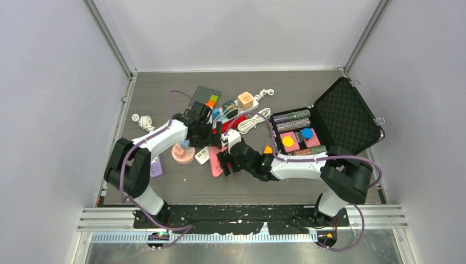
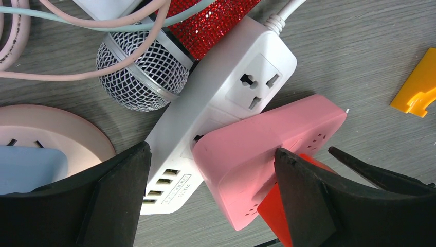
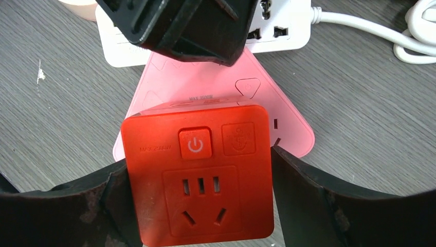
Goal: Insert the plug
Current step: Insert the plug into the socket.
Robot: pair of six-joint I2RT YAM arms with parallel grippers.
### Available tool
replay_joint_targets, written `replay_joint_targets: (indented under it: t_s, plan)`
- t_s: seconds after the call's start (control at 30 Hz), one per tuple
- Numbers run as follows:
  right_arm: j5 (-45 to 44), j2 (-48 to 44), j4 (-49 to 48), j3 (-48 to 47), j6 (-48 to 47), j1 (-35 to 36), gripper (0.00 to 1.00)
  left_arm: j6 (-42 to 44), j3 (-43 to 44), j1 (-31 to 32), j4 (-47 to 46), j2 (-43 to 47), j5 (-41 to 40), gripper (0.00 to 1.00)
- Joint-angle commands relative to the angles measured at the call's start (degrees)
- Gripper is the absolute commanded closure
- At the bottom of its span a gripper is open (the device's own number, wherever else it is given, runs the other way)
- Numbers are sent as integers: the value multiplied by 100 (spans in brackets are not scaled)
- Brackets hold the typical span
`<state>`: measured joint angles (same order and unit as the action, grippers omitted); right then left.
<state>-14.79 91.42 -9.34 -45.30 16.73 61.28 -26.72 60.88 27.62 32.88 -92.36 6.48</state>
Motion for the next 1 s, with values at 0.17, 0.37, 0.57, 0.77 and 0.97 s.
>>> replay_joint_targets:
  t_s: [0.17,0.37,0.57,0.77,0.97]
  plan:
    - [-47,-267,304,-276,-13,-127,10,108,200,-46,-18,98,44,12]
    - [250,-238,836,-801,-220,-170,2,127,205,-55,-12,95,58,13]
    - [688,-174,1367,-1157,-305,-212,2,115,174,-55,-11,88,51,13]
    - [847,-76,2087,-1438,-420,-213,2,119,164,-55,-1,109,34,13]
    - [1019,-103,2297,-1543,-536,-254,6,116,136,-63,-14,130,20,13]
